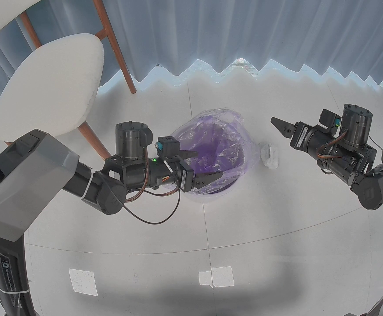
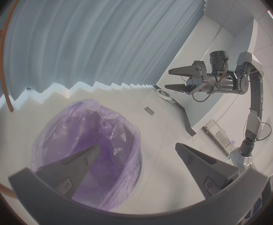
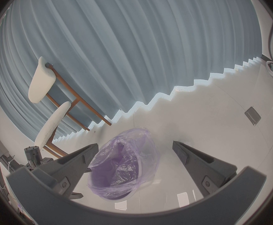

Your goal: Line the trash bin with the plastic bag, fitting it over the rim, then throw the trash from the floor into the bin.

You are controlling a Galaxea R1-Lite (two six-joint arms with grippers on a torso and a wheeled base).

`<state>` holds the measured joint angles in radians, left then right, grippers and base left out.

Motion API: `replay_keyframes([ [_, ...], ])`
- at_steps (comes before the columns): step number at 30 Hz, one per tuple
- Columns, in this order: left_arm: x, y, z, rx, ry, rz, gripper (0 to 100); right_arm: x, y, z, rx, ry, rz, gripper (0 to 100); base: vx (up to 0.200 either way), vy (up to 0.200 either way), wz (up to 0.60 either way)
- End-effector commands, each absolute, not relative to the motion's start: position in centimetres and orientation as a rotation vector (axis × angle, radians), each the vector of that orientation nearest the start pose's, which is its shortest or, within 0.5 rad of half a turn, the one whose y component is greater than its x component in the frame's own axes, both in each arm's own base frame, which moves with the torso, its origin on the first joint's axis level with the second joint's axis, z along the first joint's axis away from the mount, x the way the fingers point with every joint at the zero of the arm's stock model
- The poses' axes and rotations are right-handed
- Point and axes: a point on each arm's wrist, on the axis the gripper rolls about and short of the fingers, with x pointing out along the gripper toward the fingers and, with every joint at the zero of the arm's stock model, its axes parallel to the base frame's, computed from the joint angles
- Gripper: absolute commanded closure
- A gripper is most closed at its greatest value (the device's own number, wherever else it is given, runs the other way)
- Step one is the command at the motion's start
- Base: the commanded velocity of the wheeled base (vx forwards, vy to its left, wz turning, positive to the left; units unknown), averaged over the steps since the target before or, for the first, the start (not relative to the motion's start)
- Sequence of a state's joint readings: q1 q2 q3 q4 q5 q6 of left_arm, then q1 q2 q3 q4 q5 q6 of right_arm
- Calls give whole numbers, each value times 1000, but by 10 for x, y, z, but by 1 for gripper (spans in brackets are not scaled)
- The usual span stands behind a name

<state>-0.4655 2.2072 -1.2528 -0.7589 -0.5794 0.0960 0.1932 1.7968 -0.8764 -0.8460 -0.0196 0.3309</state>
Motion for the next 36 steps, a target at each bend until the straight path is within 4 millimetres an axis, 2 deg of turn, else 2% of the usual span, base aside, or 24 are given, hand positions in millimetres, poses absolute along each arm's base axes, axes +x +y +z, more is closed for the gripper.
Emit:
replay_keyframes([
  [1, 398, -217, 120, 109, 135, -1059, 0, 325, 63, 198, 325, 83, 164, 0, 0, 0, 0],
  [18, 405, -229, 78, 143, 213, -1071, 0, 321, 63, 202, 328, 74, 178, 0, 0, 0, 0],
  [31, 408, -231, 62, 147, 245, -1046, 0, 319, 63, 204, 328, 69, 181, 0, 0, 0, 0],
  [32, 408, -231, 61, 147, 246, -1046, 100, 319, 63, 204, 328, 69, 181, 0, 0, 0, 0],
  [36, 400, -236, 63, 154, 240, -1063, 100, 319, 63, 204, 328, 71, 180, 0, 0, 0, 0],
])
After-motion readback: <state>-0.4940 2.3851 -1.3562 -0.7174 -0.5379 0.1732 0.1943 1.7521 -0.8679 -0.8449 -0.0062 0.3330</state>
